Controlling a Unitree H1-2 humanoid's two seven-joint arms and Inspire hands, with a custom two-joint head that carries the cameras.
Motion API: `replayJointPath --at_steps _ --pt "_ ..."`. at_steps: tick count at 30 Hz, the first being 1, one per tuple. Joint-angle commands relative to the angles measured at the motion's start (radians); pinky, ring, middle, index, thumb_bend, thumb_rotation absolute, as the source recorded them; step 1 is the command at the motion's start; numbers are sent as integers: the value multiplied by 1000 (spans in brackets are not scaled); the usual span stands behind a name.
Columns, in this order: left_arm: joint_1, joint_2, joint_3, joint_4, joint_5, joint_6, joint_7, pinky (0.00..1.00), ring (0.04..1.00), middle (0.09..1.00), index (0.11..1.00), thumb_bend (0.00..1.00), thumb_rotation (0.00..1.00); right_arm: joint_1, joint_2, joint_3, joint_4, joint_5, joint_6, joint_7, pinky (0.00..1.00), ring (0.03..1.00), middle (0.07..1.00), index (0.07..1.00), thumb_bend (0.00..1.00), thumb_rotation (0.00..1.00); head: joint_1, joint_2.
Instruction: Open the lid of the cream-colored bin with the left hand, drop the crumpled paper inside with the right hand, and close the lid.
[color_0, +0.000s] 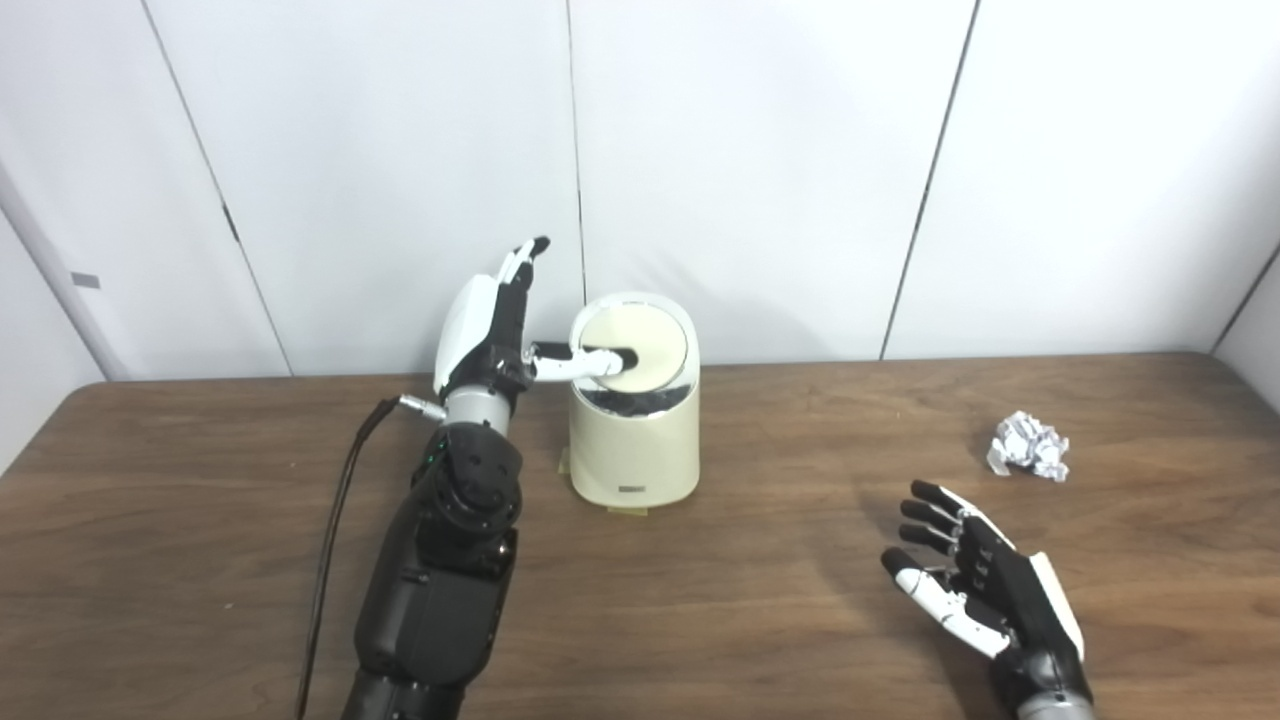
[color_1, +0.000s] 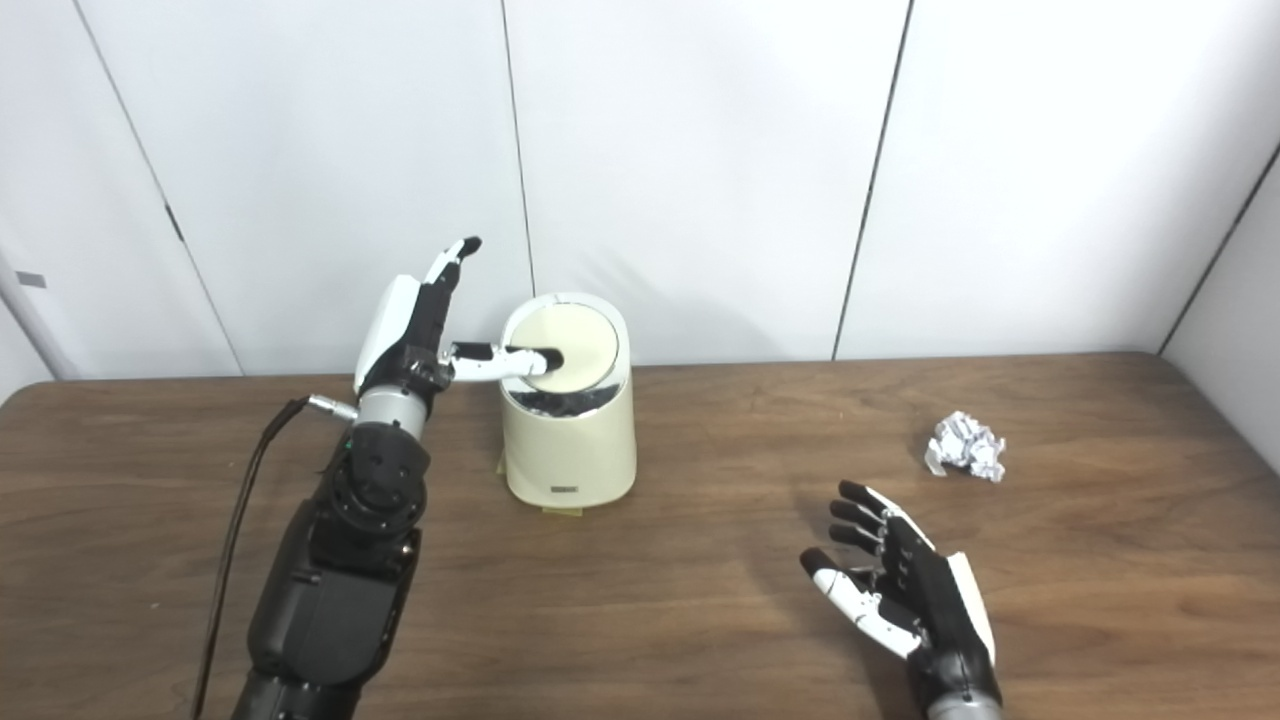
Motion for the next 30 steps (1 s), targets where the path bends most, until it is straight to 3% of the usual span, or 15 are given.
replayJointPath --at_steps 1,15,30 --pt "-51 6 2 -1 9 1 40 983 1000 1000 1000 1000 142 -10 -2 5 3 -8 1 5 649 760 794 818 386 317 0 2" --pt "-59 27 -10 108 -11 -31 140 1000 1000 1000 1000 959 53 -3 1 9 -11 -7 6 1 641 755 791 820 390 321 -6 8" --pt "-62 49 -82 145 8 -30 186 1000 1000 1000 1000 975 99 -4 5 13 -19 -4 13 0 650 762 798 818 381 293 -12 5"
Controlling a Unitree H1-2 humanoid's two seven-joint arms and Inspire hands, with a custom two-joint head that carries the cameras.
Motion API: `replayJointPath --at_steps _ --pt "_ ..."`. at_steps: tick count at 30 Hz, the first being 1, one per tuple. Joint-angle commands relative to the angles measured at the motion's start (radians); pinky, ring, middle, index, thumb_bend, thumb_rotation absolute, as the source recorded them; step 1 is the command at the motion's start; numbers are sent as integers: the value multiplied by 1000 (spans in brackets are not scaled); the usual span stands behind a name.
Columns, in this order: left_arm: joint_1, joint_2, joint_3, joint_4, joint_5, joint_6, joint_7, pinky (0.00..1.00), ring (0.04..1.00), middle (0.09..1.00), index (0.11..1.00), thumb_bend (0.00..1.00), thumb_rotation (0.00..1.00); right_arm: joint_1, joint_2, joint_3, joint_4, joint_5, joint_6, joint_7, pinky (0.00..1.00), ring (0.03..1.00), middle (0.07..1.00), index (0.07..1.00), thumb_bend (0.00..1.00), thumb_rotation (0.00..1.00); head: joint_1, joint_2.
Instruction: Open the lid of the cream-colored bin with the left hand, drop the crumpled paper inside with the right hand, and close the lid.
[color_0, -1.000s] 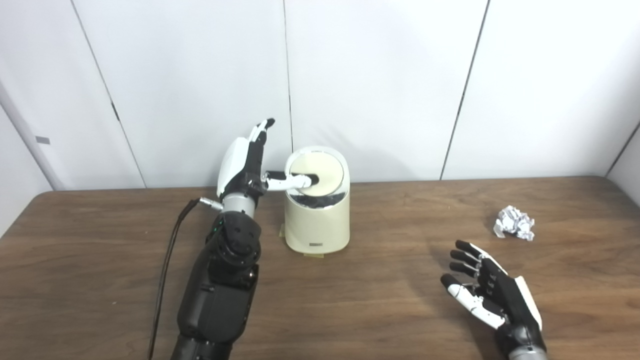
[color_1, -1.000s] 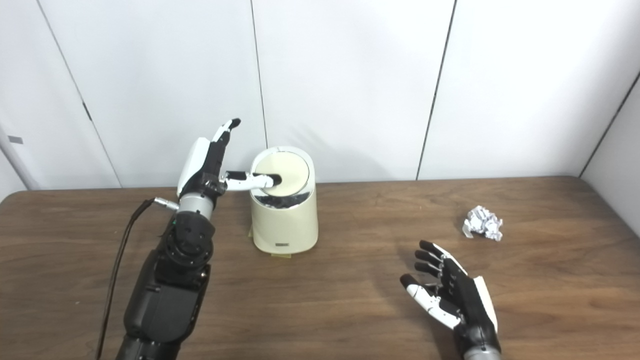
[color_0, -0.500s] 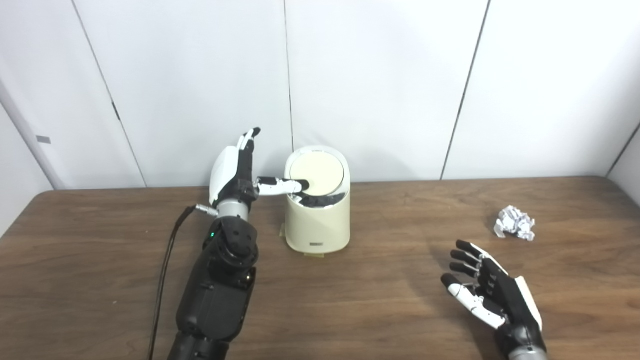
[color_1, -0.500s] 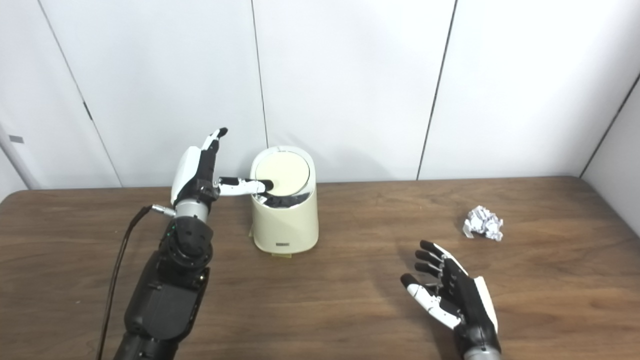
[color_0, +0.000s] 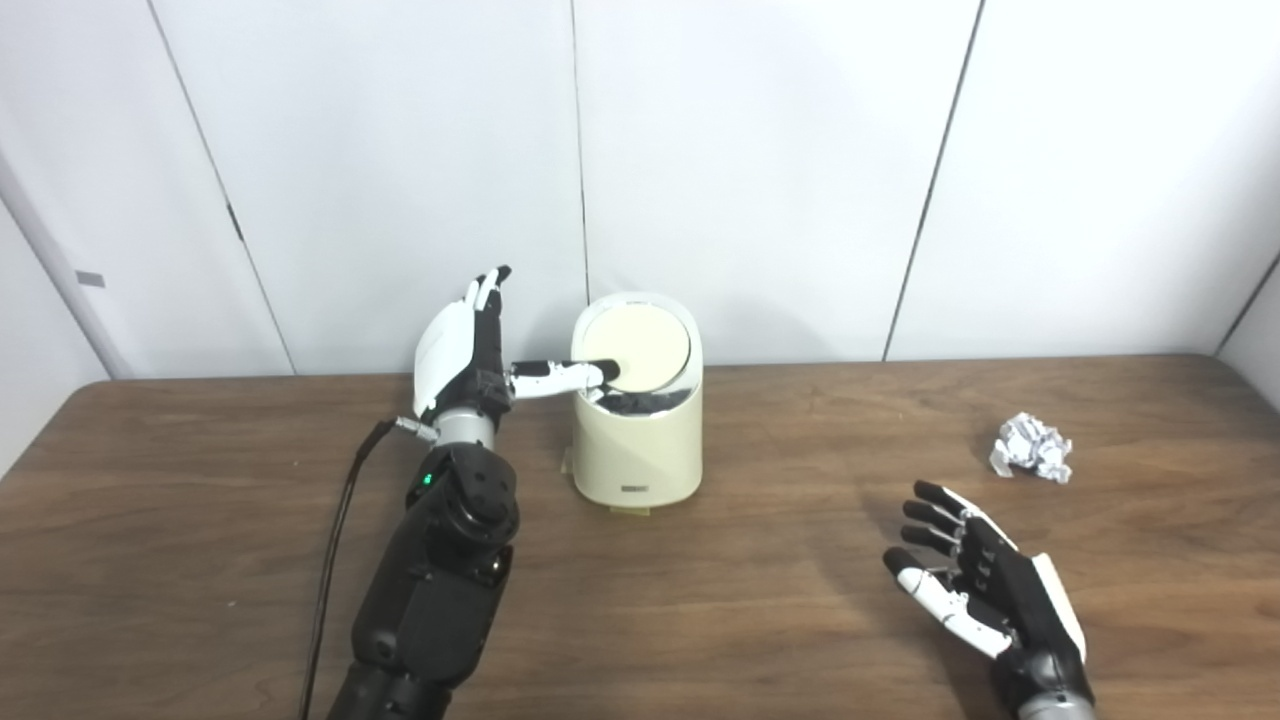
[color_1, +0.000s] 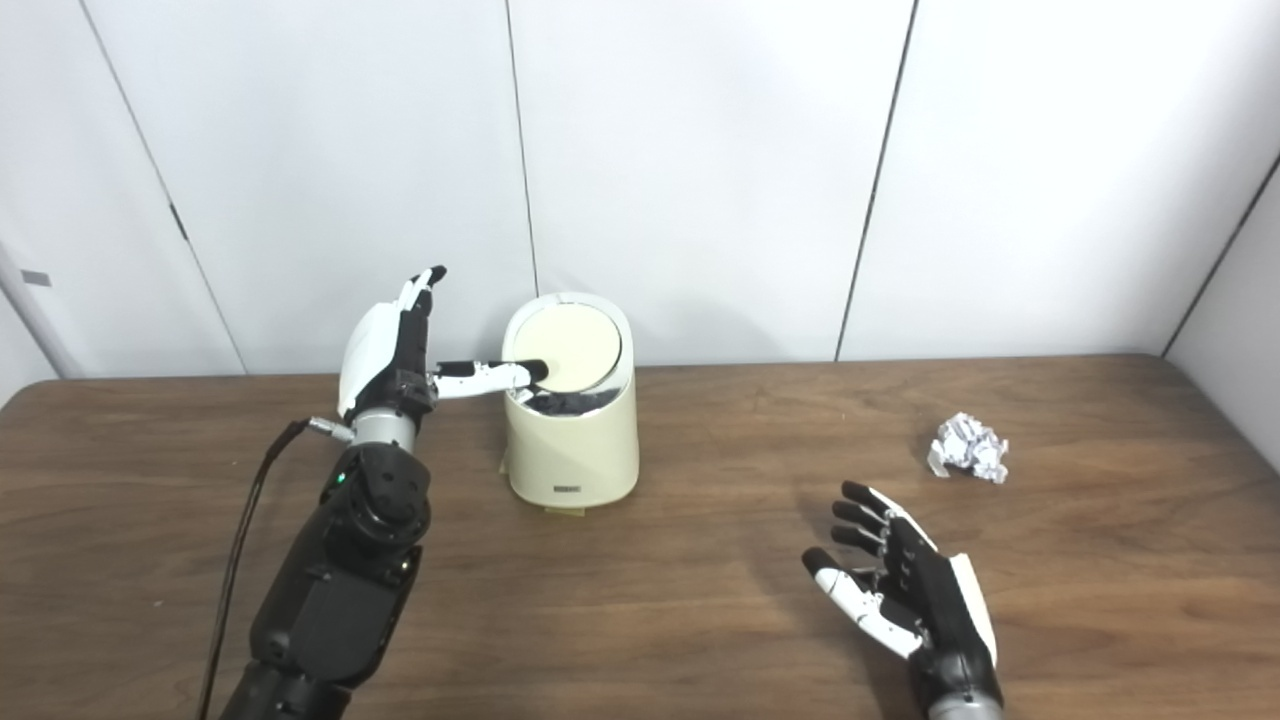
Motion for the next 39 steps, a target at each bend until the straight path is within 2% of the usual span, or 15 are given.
replayJointPath --at_steps 1,4,8,13,17,23,26,28,32,39 --pt "-59 4 -20 -16 20 -7 8 1000 1000 1000 1000 976 100 -6 4 11 -12 -8 4 8 650 761 796 817 383 303 -1 1" --pt "-64 15 -54 -12 52 -1 7 1000 1000 1000 1000 981 114 -7 6 14 -10 -14 2 4 647 762 795 818 385 318 -5 2" --pt "-78 56 -133 -20 149 7 2 1000 1000 1000 1000 1000 140 -7 9 16 -13 -15 7 4 652 761 795 819 396 333 -13 6" --pt "-109 101 -195 -68 266 19 -33 1000 1000 1000 1000 1000 185 -9 13 19 -10 -25 1 -1 631 748 787 811 415 359 -14 7" --pt "-125 101 -189 -131 348 22 -103 1000 1000 1000 1000 1000 190 -11 16 21 -5 -20 -7 1 637 750 791 809 412 346 -17 9" --pt "-140 96 -177 -233 541 22 -265 1000 1000 1000 1000 1000 179 -15 23 24 -8 -28 4 -6 628 742 788 809 413 344 -18 8" --pt "-152 105 -192 -261 654 21 -343 1000 1000 1000 1000 1000 163 -18 25 25 -1 -31 -3 -9 626 741 787 809 412 338 -19 8" --pt "-158 112 -203 -266 691 20 -360 1000 1000 1000 1000 1000 152 -18 27 27 -5 -36 2 -10 621 738 786 810 406 336 -20 7" --pt "-166 123 -226 -253 746 -5 -343 1000 1000 1000 1000 1000 127 -19 32 30 -9 -36 2 -10 625 742 789 811 399 328 -23 10" --pt "-161 118 -229 -235 757 -21 -372 1000 1000 1000 1000 1000 152 -15 36 35 -18 -55 0 -14 614 736 784 807 394 336 -28 18"
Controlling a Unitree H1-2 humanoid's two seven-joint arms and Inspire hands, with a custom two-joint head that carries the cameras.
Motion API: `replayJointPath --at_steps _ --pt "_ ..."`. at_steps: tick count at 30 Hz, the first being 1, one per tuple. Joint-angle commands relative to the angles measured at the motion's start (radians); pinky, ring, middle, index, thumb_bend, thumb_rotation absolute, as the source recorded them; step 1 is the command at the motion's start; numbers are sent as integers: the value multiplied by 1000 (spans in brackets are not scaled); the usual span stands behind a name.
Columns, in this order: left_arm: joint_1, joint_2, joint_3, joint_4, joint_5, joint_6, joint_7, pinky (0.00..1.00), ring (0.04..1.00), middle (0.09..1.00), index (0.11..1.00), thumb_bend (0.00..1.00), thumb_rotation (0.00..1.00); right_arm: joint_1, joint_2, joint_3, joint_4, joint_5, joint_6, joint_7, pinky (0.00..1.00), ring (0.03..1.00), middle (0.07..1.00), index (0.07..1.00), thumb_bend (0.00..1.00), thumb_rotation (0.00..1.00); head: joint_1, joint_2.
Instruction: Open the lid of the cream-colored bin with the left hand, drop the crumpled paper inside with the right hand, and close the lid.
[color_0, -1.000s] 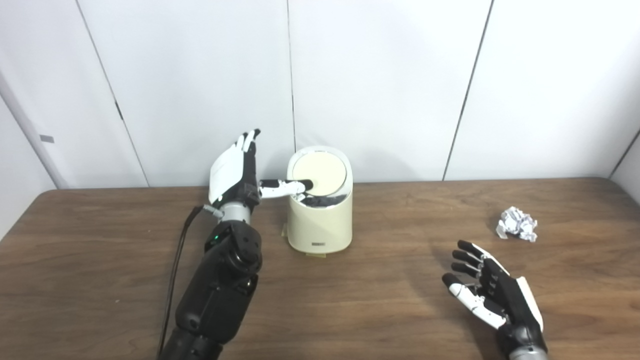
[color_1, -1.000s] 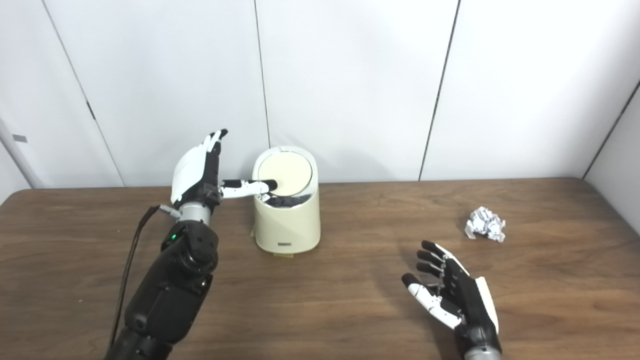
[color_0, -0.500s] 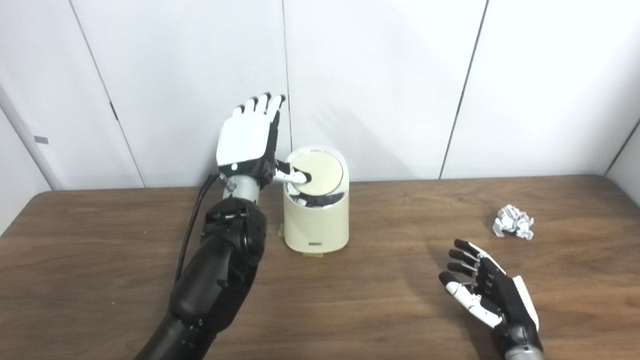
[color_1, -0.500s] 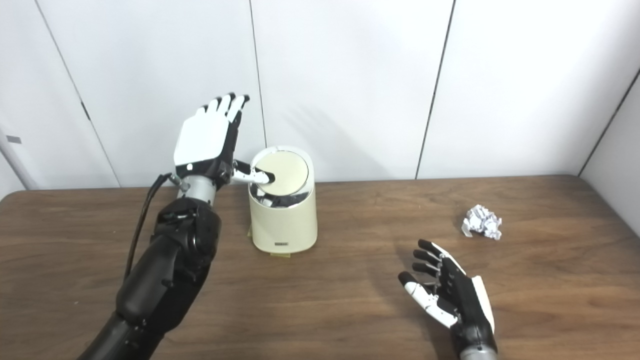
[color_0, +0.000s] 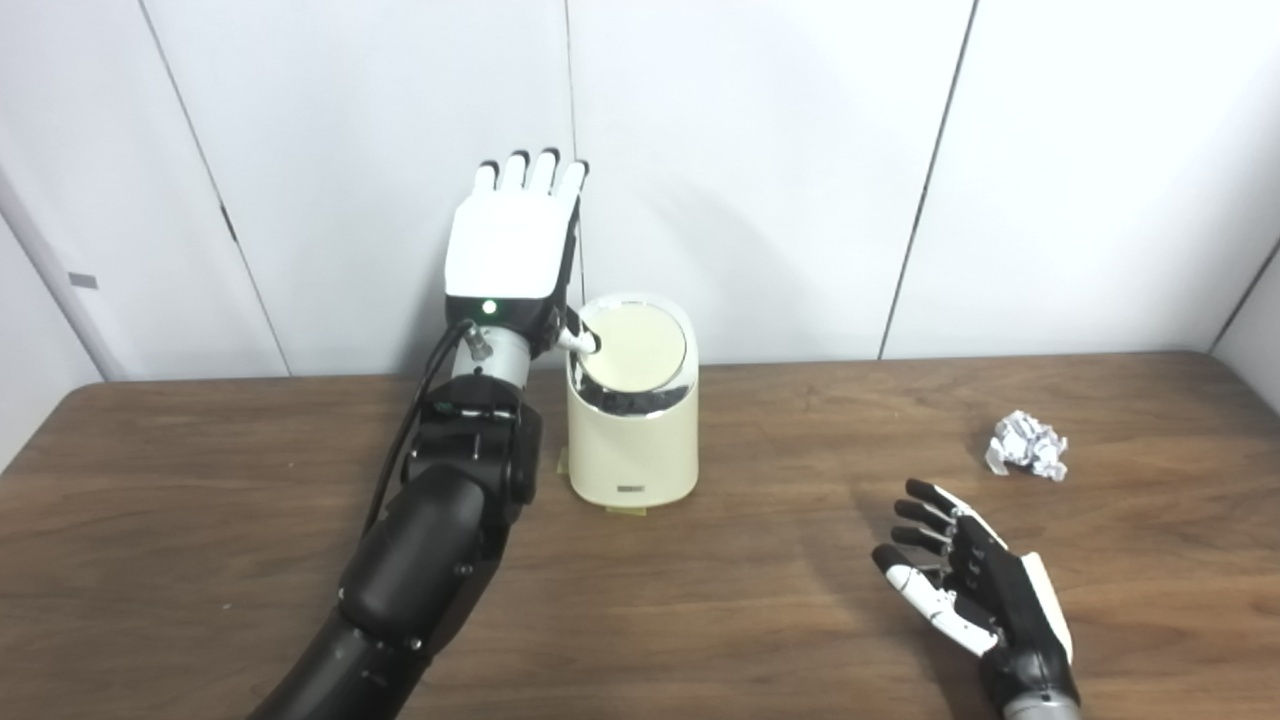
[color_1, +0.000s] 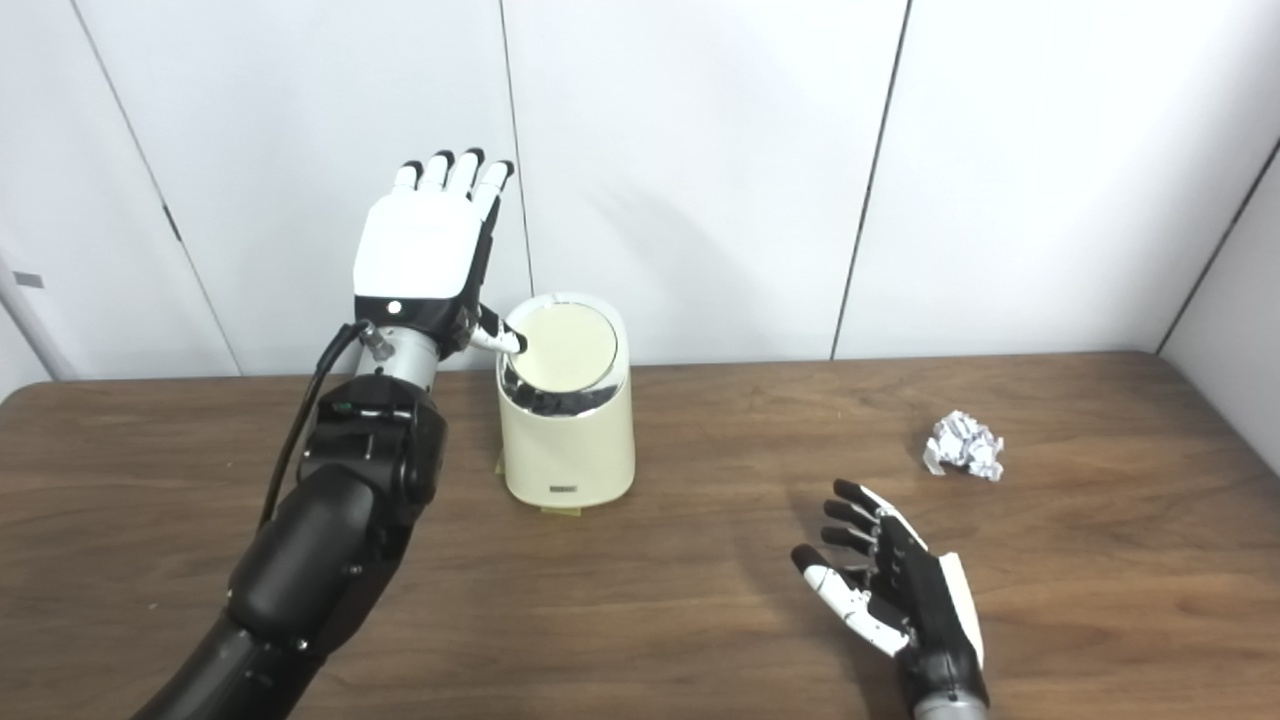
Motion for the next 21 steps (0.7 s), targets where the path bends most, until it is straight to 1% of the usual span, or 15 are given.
replayJointPath --at_steps 1,4,10,15,21 --pt "-58 6 4 1 21 -9 14 1000 1000 1000 1000 1000 164 -13 7 18 -17 -2 3 14 615 736 784 809 394 337 -1 0" --pt "-52 1 3 22 23 -6 26 1000 1000 1000 1000 1000 211 -12 7 18 -17 -3 4 15 615 736 786 813 405 349 -3 -1" --pt "-49 -8 17 42 -14 -9 42 1000 1000 1000 1000 1000 249 -13 9 18 -16 -7 5 13 612 735 786 811 407 365 -3 -2" --pt "-52 -11 26 51 -48 -14 56 1000 1000 1000 1000 1000 292 -16 12 18 -9 -5 -2 12 615 735 785 809 407 357 -8 -4" --pt "-52 -11 25 56 -71 -15 73 1000 1000 1000 1000 1000 381 -15 16 21 -12 -14 6 8 613 731 781 808 405 369 -8 -4"
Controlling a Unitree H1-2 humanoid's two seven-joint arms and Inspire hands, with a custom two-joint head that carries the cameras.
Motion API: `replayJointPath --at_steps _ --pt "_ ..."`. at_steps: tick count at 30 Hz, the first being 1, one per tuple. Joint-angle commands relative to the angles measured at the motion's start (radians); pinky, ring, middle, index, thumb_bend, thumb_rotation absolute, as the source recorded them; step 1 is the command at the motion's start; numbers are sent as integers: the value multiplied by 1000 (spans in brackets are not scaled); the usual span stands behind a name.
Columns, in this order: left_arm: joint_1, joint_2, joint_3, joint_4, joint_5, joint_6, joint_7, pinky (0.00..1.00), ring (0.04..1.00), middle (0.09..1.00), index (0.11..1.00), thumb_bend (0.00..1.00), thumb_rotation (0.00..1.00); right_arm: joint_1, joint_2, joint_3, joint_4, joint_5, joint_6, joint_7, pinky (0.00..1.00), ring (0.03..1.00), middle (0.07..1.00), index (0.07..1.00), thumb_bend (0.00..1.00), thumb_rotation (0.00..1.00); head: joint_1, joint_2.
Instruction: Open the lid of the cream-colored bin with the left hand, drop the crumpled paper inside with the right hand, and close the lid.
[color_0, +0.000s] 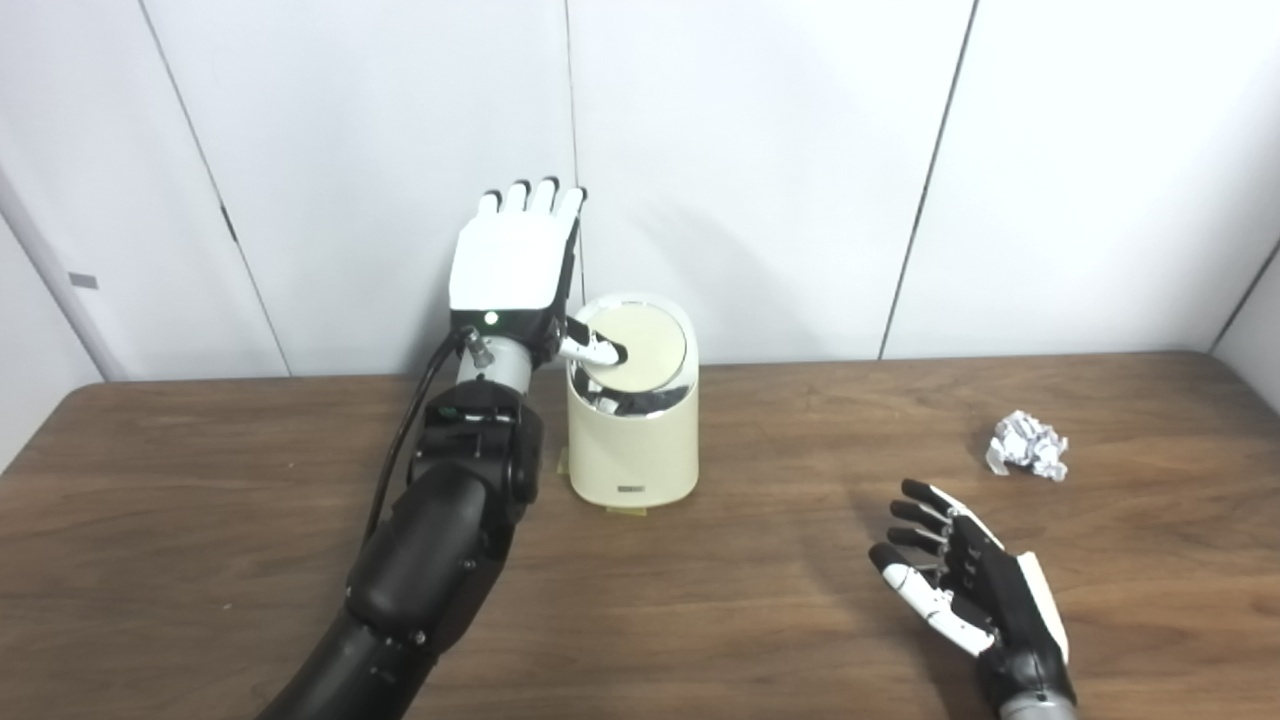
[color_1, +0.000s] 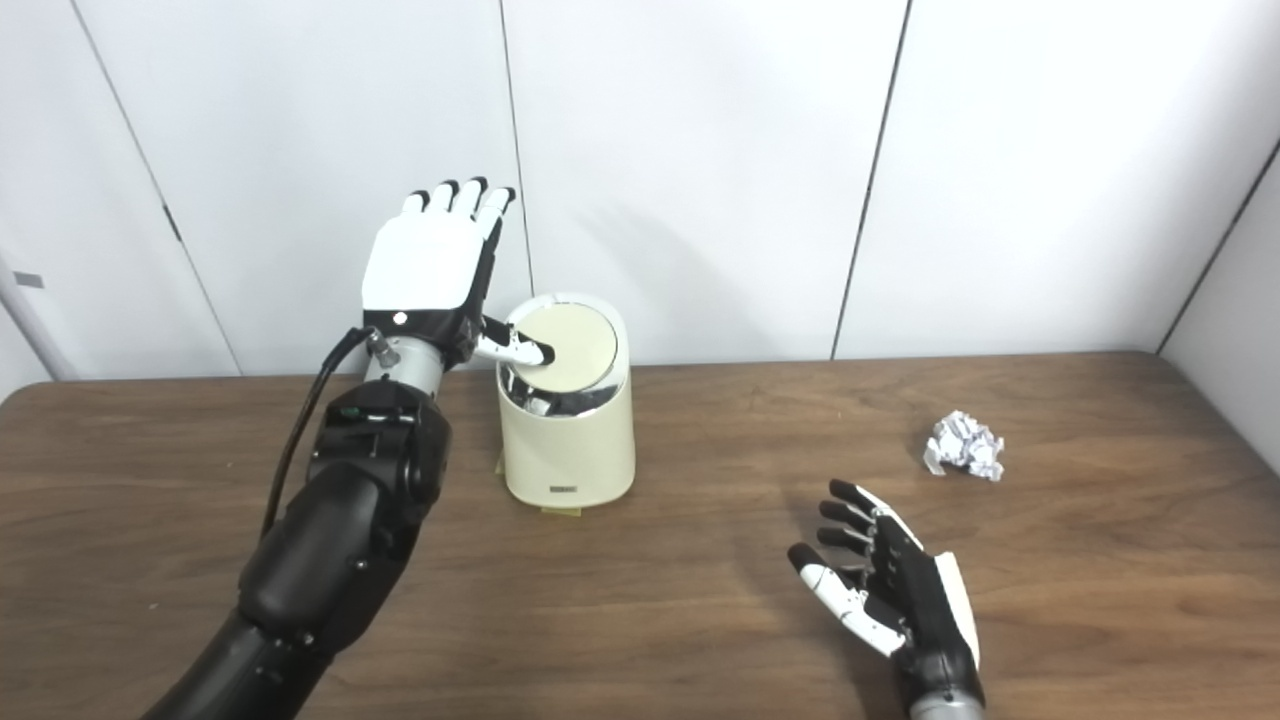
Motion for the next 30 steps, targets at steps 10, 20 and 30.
replayJointPath --at_steps 10,20,30 --pt "-58 3 5 -4 -18 -9 35 1000 1000 1000 1000 1000 450 -13 8 24 -13 -5 5 8 614 733 782 807 405 369 -6 2" --pt "-53 4 -5 29 -36 -11 48 1000 1000 1000 1000 1000 348 -13 6 24 -10 -5 -4 7 608 728 780 806 412 379 -10 5" --pt "-43 8 -13 59 -28 3 54 1000 1000 1000 1000 1000 358 -3 10 27 -38 -8 19 8 613 731 780 807 408 394 -19 14"
